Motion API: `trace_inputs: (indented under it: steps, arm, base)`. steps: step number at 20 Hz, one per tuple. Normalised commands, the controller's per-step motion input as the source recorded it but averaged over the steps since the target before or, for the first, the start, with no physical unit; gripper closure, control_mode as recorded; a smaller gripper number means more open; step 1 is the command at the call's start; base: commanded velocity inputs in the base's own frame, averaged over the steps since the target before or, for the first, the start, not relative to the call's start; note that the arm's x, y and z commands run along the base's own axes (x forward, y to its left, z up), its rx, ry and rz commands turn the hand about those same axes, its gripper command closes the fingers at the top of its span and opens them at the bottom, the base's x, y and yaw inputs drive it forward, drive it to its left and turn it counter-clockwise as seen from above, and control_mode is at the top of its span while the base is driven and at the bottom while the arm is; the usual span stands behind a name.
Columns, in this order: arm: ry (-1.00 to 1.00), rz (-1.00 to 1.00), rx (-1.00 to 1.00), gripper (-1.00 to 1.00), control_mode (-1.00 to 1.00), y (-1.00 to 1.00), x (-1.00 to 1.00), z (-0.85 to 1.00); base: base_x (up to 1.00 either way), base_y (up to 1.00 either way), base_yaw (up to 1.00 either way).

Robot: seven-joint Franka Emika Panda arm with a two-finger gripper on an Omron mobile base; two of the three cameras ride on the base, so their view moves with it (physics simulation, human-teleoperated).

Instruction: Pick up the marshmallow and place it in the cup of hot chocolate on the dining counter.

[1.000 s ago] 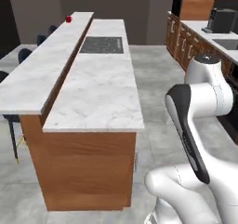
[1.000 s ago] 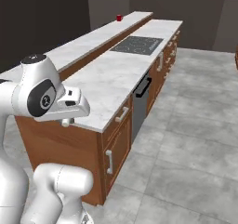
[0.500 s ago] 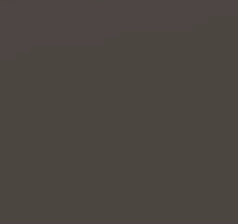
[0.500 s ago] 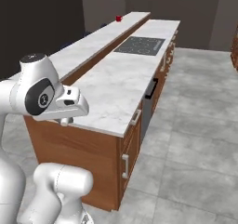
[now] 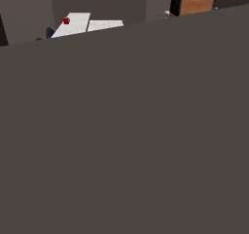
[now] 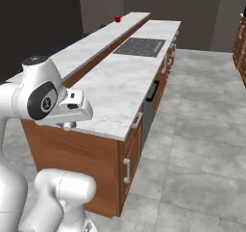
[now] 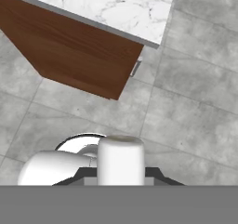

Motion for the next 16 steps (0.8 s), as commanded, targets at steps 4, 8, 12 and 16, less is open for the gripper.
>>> trace_inputs:
  steps: [4, 8, 12, 16]
  arm:
    - [0.0, 0.0, 0.0, 1.0, 1.0, 0.0, 0.0, 0.0]
    - [0.0, 0.0, 0.0, 1.0, 1.0, 0.0, 0.0, 0.0]
    - [0.0, 0.0, 0.0, 1.0, 1.0, 0.0, 0.0, 0.0]
    - [0.0, 0.0, 0.0, 1.0, 1.0, 0.0, 0.0, 0.0]
  base:
    - [-0.96, 0.79, -0.1]
    - [-0.03, 1.0, 0.08]
    - [-0.05, 0.79, 0.78]
    - [-0.04, 0.05, 1.0]
